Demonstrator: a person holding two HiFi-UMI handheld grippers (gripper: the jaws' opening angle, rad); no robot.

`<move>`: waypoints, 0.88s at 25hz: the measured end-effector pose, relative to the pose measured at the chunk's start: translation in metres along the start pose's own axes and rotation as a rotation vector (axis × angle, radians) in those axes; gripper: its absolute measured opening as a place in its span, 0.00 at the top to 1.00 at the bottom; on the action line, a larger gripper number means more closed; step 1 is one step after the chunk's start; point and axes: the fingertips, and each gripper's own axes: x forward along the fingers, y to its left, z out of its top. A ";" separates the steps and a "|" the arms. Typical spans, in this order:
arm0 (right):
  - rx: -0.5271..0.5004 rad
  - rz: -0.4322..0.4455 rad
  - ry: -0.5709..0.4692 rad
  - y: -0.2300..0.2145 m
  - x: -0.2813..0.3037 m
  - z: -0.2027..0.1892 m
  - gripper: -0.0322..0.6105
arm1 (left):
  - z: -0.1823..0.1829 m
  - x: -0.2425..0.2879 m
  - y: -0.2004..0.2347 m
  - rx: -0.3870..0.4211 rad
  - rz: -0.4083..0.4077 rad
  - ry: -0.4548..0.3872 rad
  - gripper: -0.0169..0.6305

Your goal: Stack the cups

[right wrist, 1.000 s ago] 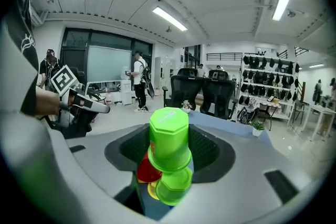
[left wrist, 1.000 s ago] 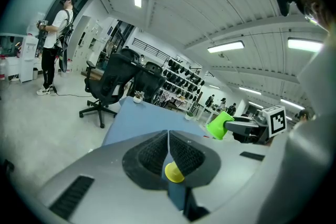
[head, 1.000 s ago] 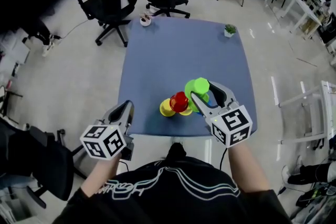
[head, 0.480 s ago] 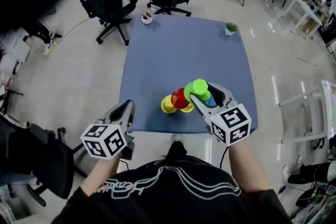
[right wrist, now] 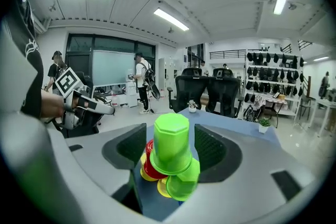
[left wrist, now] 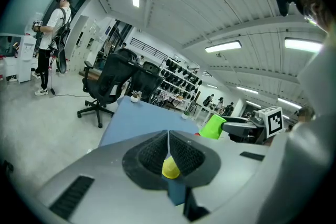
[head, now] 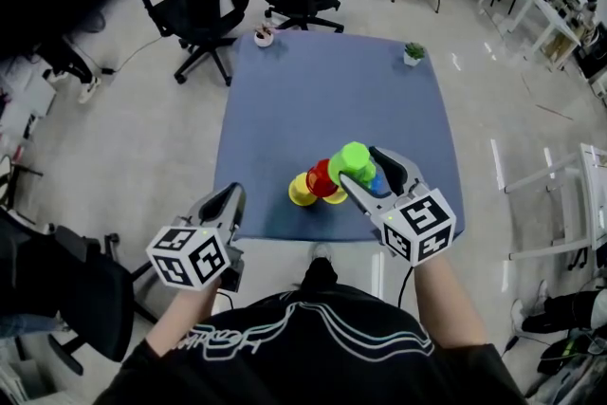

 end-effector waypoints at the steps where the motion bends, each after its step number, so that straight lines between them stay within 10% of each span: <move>1: 0.001 -0.006 -0.018 -0.001 -0.004 0.003 0.50 | 0.000 0.000 -0.003 0.003 -0.006 0.002 0.93; 8: 0.049 -0.010 -0.187 0.006 -0.050 0.024 0.52 | 0.006 -0.006 -0.042 0.048 -0.116 0.014 0.93; 14: 0.091 -0.027 -0.295 0.027 -0.094 0.035 0.87 | 0.013 -0.025 -0.086 0.117 -0.237 0.016 0.93; 22: 0.172 0.074 -0.326 0.076 -0.127 0.032 0.91 | 0.015 -0.056 -0.136 0.184 -0.391 0.015 0.93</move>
